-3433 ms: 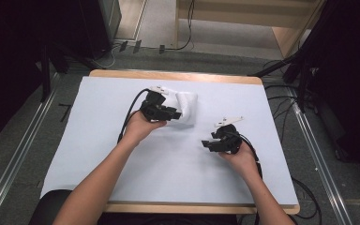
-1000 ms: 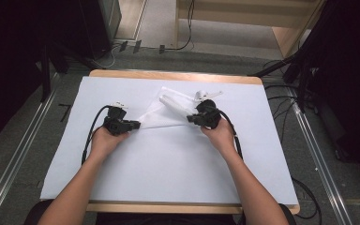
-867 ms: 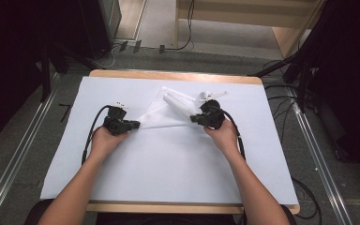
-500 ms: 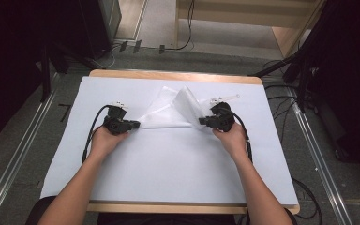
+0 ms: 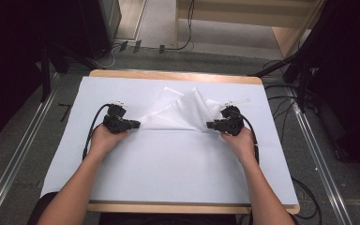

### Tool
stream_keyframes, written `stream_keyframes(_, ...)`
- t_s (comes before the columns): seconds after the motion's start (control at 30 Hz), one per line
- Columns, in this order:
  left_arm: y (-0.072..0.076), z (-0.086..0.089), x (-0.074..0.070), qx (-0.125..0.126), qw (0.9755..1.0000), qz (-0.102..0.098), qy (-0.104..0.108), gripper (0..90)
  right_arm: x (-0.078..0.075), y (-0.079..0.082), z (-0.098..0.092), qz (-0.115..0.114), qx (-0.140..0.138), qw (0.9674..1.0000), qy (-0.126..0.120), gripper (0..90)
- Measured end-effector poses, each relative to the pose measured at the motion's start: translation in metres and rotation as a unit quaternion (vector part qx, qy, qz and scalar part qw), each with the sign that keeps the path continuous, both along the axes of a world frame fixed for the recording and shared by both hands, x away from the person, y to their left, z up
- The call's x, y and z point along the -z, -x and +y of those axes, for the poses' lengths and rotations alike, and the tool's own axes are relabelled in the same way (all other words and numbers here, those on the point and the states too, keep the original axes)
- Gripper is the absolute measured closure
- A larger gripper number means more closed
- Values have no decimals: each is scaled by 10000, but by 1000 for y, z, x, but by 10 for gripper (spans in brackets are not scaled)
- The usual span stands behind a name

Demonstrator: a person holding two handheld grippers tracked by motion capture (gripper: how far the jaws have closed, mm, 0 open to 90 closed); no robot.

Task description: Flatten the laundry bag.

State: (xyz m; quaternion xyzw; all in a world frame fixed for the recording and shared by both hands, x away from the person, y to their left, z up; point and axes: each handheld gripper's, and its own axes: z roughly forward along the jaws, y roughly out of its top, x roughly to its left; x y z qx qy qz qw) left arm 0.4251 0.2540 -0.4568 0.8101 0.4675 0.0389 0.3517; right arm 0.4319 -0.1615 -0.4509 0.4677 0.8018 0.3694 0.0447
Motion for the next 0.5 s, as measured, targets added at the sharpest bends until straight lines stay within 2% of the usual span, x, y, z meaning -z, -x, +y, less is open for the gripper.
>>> stream_keyframes(0.17,-2,2,0,-14,9999,70,96,837,3,0,-10,80,97,9999,-99,672)
stream_keyframes(0.3,-2,4,1,-36,9996,156,223,826,-6,3,-13,-60,34,9999,-156,634)
stream_keyframes(0.47,-3,4,1,-40,9994,199,273,808,-26,3,-13,-265,-58,9988,-409,694)
stream_keyframes(0.5,-2,4,1,-50,9994,199,271,802,-29,2,-13,-299,-59,9986,-433,732)
